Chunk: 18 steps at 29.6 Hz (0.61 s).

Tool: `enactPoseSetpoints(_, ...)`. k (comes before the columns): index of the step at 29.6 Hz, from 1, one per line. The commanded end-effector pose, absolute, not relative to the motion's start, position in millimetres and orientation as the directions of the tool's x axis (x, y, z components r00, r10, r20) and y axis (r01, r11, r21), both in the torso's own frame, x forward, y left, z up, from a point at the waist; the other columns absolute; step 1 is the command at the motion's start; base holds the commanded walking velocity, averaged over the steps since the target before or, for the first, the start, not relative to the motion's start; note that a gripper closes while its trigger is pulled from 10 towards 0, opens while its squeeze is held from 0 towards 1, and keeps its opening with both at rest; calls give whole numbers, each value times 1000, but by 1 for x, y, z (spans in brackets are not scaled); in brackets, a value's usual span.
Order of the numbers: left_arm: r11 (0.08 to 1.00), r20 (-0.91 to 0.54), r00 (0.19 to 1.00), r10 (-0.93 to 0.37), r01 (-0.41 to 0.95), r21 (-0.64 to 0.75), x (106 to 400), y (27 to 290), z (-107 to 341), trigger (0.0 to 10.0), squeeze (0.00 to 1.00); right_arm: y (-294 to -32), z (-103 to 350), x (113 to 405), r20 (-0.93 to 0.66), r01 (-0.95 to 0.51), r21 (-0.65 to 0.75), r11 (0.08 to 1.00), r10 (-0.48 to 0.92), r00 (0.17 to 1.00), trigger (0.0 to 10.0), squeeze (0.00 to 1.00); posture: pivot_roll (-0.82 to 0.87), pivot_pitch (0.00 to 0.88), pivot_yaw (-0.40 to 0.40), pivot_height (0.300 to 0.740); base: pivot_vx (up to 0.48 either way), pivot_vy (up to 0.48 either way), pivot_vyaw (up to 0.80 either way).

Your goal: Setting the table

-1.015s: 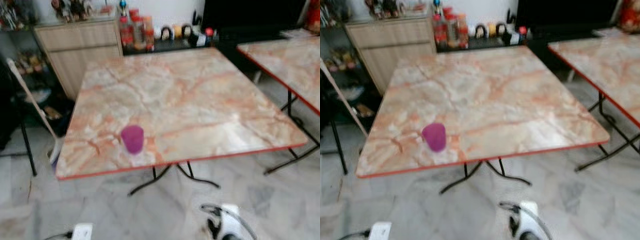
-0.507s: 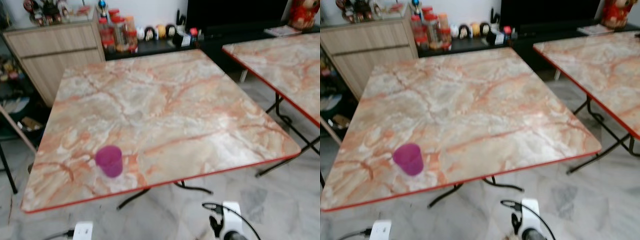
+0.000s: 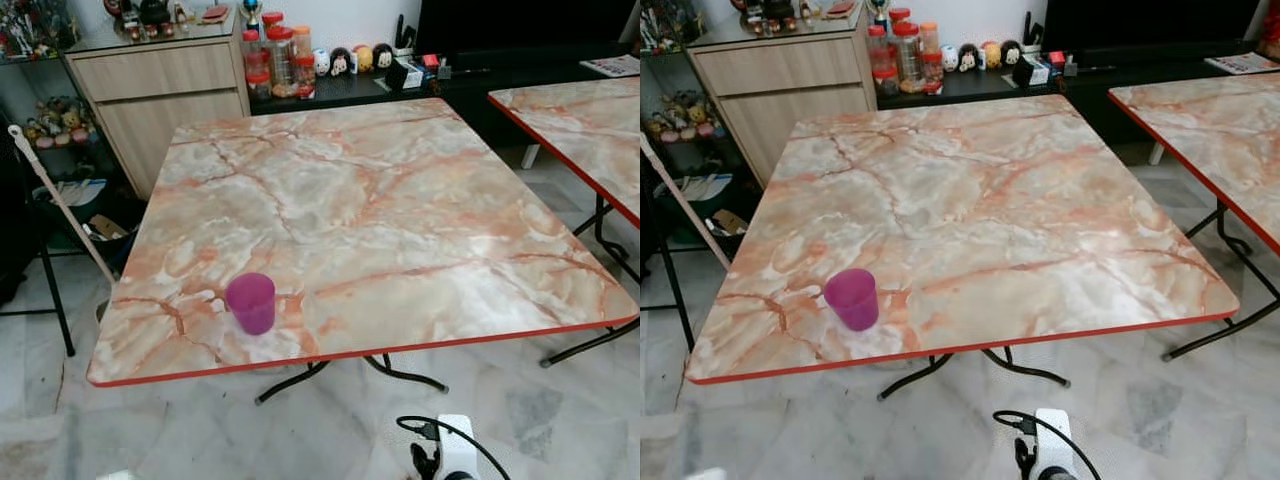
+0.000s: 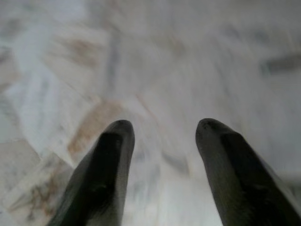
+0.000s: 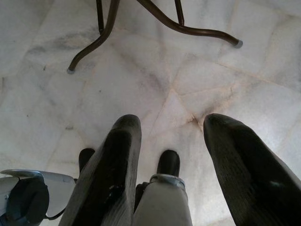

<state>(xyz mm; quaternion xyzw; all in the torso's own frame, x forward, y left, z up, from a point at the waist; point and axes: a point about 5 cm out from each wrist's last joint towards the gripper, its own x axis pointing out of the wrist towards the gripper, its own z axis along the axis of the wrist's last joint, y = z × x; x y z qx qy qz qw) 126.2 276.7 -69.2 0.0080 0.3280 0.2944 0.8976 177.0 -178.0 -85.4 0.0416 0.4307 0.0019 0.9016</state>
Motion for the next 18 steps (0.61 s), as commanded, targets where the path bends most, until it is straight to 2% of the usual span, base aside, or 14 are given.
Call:
enactPoseSetpoints(1, 696, -414, 580, 701, -683, 222, 129, 315, -42, 10000, 1000, -174, -86, 176, -782, 8, 78, 997, 57, 620, 10000, 0, 129, 50, 36, 740, 0, 0, 0)
enactPoseSetpoints(7, 574, -247, 527, 813, -796, 193, 133, 342, -13, 10000, 1000, -173, -86, 177, -782, -5, 78, 997, 64, 620, 10000, 0, 138, 50, 34, 740, 0, 0, 0)
enactPoseSetpoints(9, 573, -246, 527, 814, -798, 189, 133, 342, -13, 10000, 1000, -173, -86, 177, -782, -5, 78, 997, 64, 620, 10000, 0, 138, 50, 34, 740, 0, 0, 0)
enactPoseSetpoints(11, 550, 60, 561, 826, -824, 136, 172, 376, 62, 10000, 1000, -172, -85, 179, -780, -12, 78, 997, 68, 622, 10000, 0, 142, 47, 29, 740, 0, 0, 0)
enactPoseSetpoints(13, 649, 179, 654, 735, -755, 93, 204, 375, 100, 10000, 1000, -172, -84, 181, -778, -14, 76, 997, 68, 624, 10000, 0, 143, 44, 29, 740, 0, 0, 0)
enactPoseSetpoints(18, 849, 265, 823, 502, -528, 33, 255, 348, 149, 10000, 1000, -171, -84, 182, -776, -42, 64, 997, 76, 626, 10000, 0, 129, 34, 42, 740, 0, 0, 0)
